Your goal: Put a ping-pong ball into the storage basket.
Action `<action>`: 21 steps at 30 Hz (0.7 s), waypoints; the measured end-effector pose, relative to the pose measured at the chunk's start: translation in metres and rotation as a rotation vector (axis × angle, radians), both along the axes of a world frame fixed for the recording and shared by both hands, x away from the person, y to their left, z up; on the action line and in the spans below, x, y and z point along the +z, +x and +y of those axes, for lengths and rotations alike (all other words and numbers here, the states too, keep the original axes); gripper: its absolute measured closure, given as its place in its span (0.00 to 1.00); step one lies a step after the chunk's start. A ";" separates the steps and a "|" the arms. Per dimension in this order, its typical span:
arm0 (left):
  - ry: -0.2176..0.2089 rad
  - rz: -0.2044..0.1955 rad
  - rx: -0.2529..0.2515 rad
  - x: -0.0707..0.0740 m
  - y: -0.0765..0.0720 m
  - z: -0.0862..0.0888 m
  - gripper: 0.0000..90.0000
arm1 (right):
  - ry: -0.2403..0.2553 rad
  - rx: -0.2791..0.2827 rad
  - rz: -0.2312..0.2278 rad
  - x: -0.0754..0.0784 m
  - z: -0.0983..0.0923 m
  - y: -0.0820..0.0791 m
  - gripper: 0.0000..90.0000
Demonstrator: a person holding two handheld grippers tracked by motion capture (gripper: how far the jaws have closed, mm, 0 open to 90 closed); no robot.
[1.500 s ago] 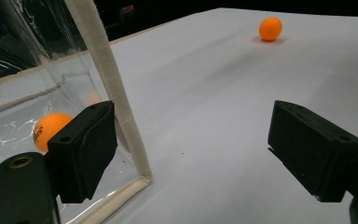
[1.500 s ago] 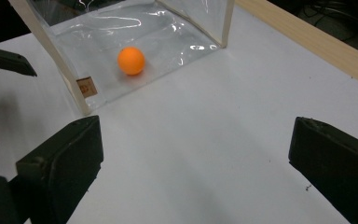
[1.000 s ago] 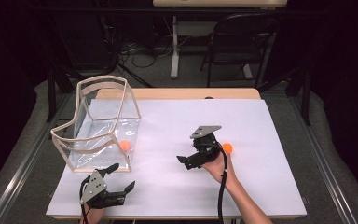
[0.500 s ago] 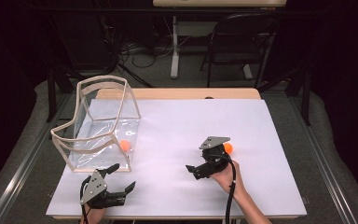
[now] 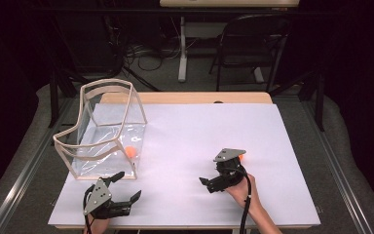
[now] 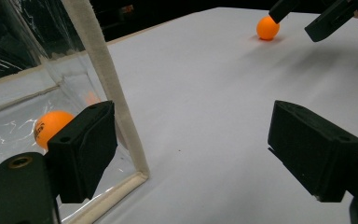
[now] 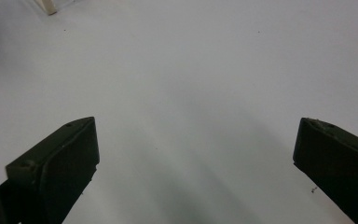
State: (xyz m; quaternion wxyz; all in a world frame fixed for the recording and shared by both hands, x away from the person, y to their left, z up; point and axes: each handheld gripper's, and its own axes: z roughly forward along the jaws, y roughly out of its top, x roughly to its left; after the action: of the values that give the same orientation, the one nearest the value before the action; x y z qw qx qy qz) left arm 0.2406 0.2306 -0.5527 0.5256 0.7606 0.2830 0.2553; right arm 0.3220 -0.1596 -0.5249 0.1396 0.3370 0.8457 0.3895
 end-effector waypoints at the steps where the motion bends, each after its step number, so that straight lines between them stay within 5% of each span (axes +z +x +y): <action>1: -0.002 0.001 0.000 0.000 0.000 0.000 0.17 | 0.001 -0.002 -0.002 0.001 -0.001 0.000 0.00; 21: 0.011 0.000 -0.006 0.000 0.000 -0.002 0.17 | -0.017 -0.053 -0.014 0.002 -0.020 0.005 0.00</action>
State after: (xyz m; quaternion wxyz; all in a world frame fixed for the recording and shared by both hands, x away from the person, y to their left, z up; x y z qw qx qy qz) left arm 0.2410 0.2285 -0.5526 0.5222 0.7643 0.2794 0.2553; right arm 0.3266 -0.1799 -0.5225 0.1589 0.3554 0.8387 0.3809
